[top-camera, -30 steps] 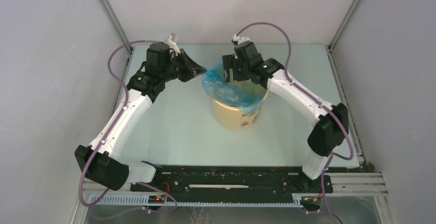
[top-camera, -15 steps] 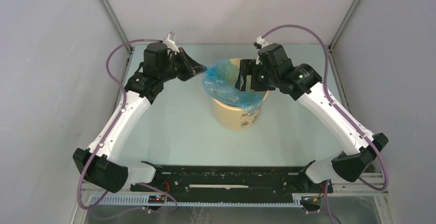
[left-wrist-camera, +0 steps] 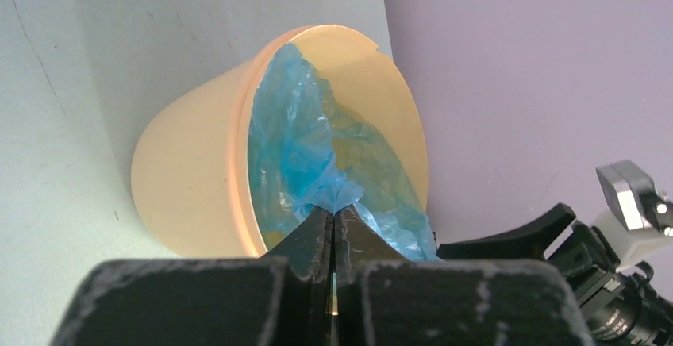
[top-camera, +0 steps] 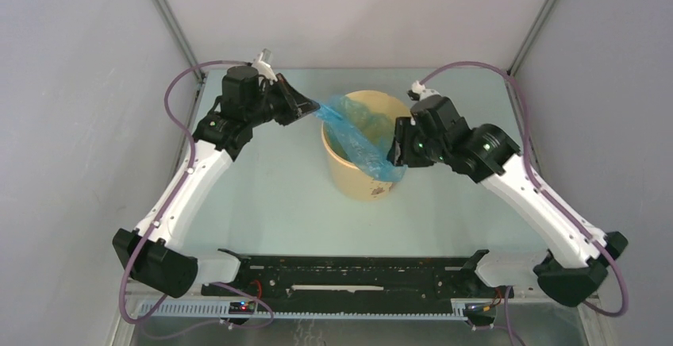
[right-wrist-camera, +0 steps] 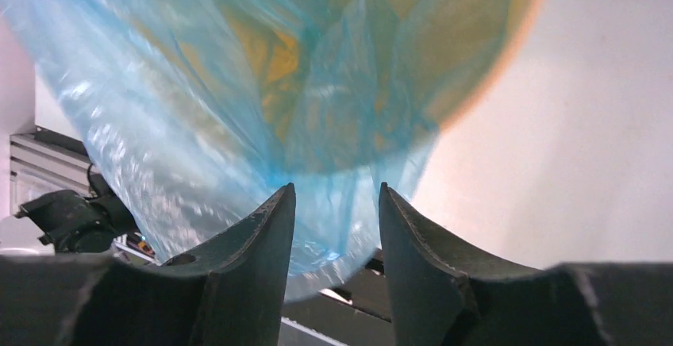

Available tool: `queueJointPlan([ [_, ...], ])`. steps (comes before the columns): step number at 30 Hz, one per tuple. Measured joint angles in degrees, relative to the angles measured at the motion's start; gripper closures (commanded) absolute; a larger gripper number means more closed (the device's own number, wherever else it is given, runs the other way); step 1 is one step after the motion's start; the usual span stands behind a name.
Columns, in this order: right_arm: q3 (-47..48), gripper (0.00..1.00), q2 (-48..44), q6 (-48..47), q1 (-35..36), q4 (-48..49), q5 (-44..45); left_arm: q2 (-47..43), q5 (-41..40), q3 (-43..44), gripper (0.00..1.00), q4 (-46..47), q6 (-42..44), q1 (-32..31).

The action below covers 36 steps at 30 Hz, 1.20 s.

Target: Put the trash bags into the trash bin

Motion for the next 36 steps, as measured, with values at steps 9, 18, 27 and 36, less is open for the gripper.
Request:
queueJointPlan([
  [9, -8.0, 0.22, -7.8, 2.1, 1.3, -4.0, 4.9, -0.2, -0.2, -1.7, 1.00, 0.7, -0.5, 0.0],
  [18, -12.4, 0.11, -11.5, 3.1, 2.3, -4.2, 6.8, -0.2, -0.5, -2.8, 1.00, 0.6, -1.0, 0.2],
  [27, -27.0, 0.09, -22.4, 1.6, 2.1, 5.8, 2.7, -0.7, -0.7, -6.3, 1.00, 0.9, -1.0, 0.3],
  [36, -33.4, 0.52, -24.0, 0.8, -2.5, 13.6, -4.5, -4.2, -1.5, -7.9, 1.00, -0.6, -0.9, 1.2],
])
